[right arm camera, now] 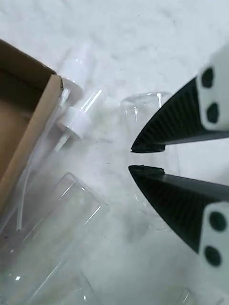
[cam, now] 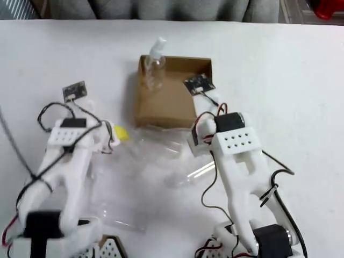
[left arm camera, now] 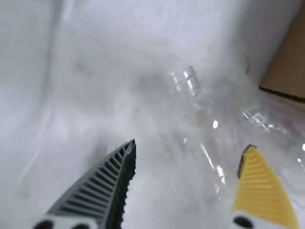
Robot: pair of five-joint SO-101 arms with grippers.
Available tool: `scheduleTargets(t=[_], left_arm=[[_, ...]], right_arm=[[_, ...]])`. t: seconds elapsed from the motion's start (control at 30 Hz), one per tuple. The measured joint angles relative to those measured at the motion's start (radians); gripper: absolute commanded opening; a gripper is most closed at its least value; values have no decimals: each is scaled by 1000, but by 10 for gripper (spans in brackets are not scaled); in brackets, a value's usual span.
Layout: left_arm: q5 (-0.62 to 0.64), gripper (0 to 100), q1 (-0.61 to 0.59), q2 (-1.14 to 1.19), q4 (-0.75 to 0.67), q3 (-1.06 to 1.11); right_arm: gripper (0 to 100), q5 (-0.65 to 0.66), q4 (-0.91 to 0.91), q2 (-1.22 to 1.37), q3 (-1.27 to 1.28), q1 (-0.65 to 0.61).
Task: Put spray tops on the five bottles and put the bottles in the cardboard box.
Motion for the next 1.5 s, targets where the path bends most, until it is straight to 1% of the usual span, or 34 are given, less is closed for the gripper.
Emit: scheduleTargets(t=[0.17,0.27,0.4,0.53,0.6,0.7,0.9,1.1,1.17,1.23,1.33,1.5], left_arm=[[8,232,-2,146,-14,-58],[8,222,-2,192,-20,-87],[6,186,0,212,-21,-107],[8,90,5,212,-23,-110],[6,57,5,213,-23,-126],[5,68,-5,213,-23,-158],[5,72,-115,213,57,-316],[5,72,-293,224,150,-494],[3,71,-359,230,160,-535],[-21,70,-416,232,160,-574],[-71,72,-477,232,160,-605],[-84,72,-571,232,160,-614]], right_arm=[[16,0,0,0,0,0],[16,0,0,0,0,0],[16,0,0,0,0,0],[16,0,0,0,0,0],[16,0,0,0,0,0],[16,0,0,0,0,0],[16,0,0,0,0,0],[16,-14,0,0,0,-3],[16,-43,-18,0,0,-35],[17,-69,-43,0,0,-100],[18,-110,-91,0,0,-233],[18,-135,-230,0,0,-462]])
